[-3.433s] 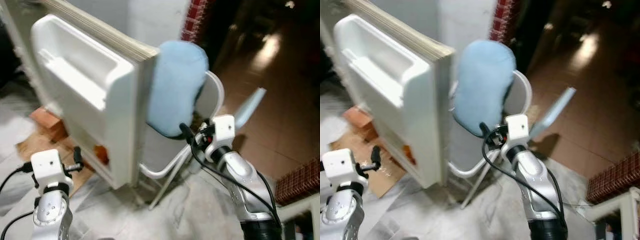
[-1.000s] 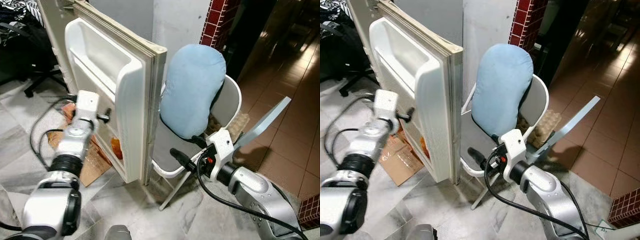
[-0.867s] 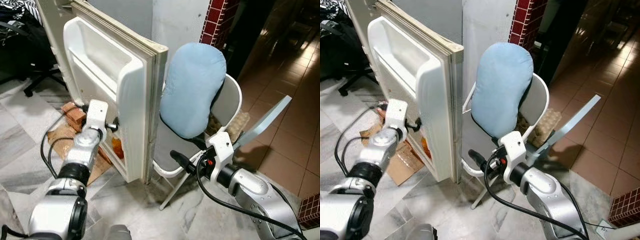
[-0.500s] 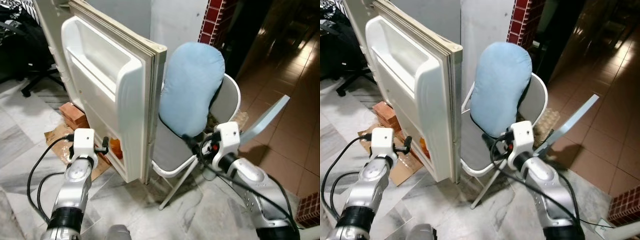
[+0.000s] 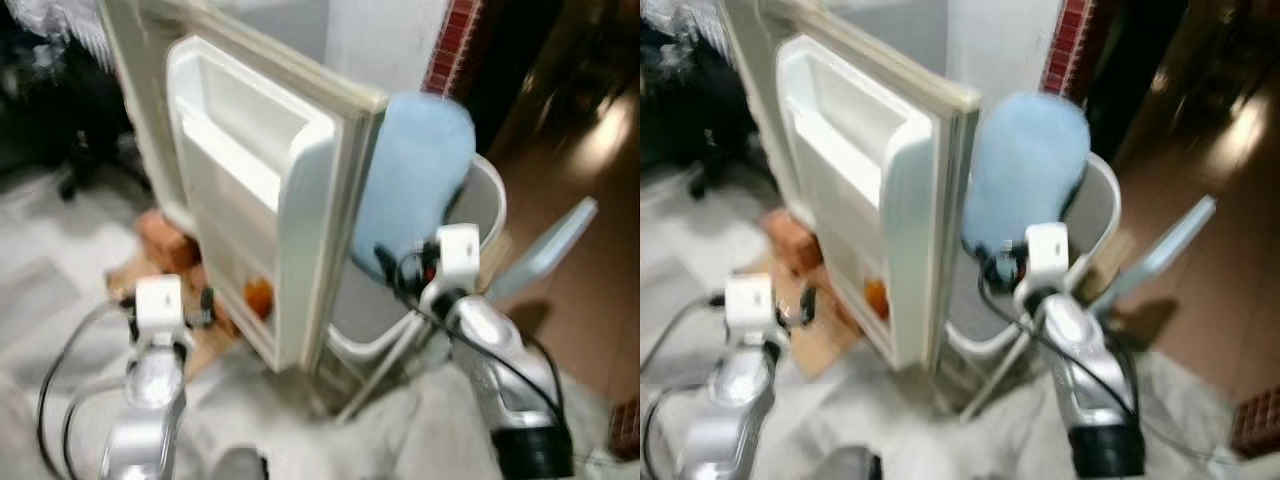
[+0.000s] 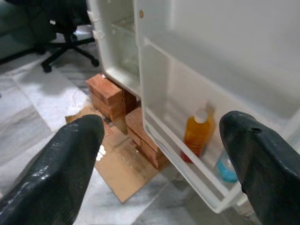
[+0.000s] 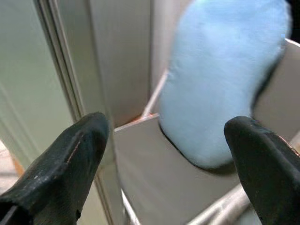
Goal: Restocking fridge
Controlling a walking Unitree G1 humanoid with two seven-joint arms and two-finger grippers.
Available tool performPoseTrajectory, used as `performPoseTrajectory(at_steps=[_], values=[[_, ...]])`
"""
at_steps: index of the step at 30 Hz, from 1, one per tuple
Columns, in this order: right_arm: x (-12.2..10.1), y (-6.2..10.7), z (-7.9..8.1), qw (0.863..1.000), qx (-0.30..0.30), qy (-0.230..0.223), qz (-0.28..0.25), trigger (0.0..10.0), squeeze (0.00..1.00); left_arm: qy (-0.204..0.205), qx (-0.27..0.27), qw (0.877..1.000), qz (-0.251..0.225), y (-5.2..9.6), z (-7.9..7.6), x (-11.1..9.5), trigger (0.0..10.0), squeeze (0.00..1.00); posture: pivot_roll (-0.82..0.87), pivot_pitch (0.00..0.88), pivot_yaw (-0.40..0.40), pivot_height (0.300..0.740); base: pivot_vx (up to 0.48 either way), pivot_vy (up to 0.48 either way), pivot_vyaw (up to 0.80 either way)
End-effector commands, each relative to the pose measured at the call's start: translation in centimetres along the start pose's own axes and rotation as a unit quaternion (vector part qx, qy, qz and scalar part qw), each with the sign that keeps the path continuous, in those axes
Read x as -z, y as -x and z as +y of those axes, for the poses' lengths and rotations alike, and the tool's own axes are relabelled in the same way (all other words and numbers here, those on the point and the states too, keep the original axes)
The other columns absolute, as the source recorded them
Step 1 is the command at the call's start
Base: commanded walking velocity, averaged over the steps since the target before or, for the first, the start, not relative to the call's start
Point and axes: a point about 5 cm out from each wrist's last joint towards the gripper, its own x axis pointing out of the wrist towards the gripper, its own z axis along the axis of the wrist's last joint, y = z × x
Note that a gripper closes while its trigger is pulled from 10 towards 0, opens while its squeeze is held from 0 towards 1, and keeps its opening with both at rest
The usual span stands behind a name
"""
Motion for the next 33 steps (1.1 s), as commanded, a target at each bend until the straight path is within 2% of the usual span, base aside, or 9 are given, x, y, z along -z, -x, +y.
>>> performPoseTrajectory(at_steps=[1, 10, 14, 16, 19, 21, 23, 27, 33], values=[[-0.8, -0.5, -0.3, 1.0, 0.022, 0.012, -0.017, 10.0, 0.0, 0.002, -0.025, 1.0, -0.017, 0.2, 0.9, -1.0, 10.0, 0.0, 0.1, 0.0, -0.064, 0.74, 0.0, 0.0, 0.0], [-1.3, -0.9, -0.9, 0.997, 0.061, 0.009, -0.036, 10.0, 0.0, 0.03, -0.068, 0.997, -0.029, 2.3, 2.7, -0.9, 10.0, 0.0, 0.13, 0.0, -0.078, 0.74, 0.0, 0.0, 0.0], [-1.4, -0.7, -0.8, 0.997, 0.063, 0.011, -0.045, 10.0, 0.0, 0.018, -0.035, 0.998, -0.059, 3.9, 2.0, -1.2, 10.0, 0.0, 0.13, 0.0, -0.086, 0.74, 0.0, 0.0, 0.0], [-0.8, -0.3, -0.8, 0.997, 0.06, 0.011, -0.04, 10.0, 0.0, 0.003, 0.016, 1.0, -0.022, 5.8, 1.5, 1.2, 10.0, 0.0, 0.13, 0.0, -0.09, 0.74, 0.0, 0.0, 0.0], [-0.8, -0.2, -0.8, 0.997, 0.054, 0.013, -0.045, 10.0, 0.0, 0.02, 0.011, 1.0, 0.02, 5.8, 2.2, 2.8, 10.0, 0.0, 0.13, 0.0, -0.096, 0.74, 0.0, 0.0, 0.0], [-1.1, -0.4, -0.8, 0.997, 0.057, 0.005, -0.057, 10.0, 0.0, 0.063, -0.017, 0.996, 0.062, 5.2, 3.3, 4.3, 10.0, 0.0, 0.13, 0.0, -0.097, 0.74, 0.0, 0.0, 0.0], [-1.3, -0.5, -0.8, 0.996, 0.057, 0.004, -0.065, 10.0, 0.0, 0.043, -0.02, 0.998, 0.051, 5.0, 3.6, 4.3, 10.0, 0.0, 0.12, 0.0, -0.097, 0.74, 0.0, 0.0, 0.0], [-2.2, -0.9, -0.8, 0.994, 0.053, 0.016, -0.096, 10.0, 0.0, -0.022, -0.003, 0.999, -0.033, 4.2, 4.6, 4.2, 10.0, 0.0, 0.12, 0.0, -0.107, 0.74, 0.0, 0.0, 0.0], [-2.3, -1.4, -1.0, 0.993, 0.047, 0.018, -0.102, 10.0, 0.0, -0.02, 0.013, 1.0, -0.003, 4.0, 4.2, 6.8, 10.0, 0.0, 0.12, 0.0, -0.133, 0.74, 0.0, 0.0, 0.0]])
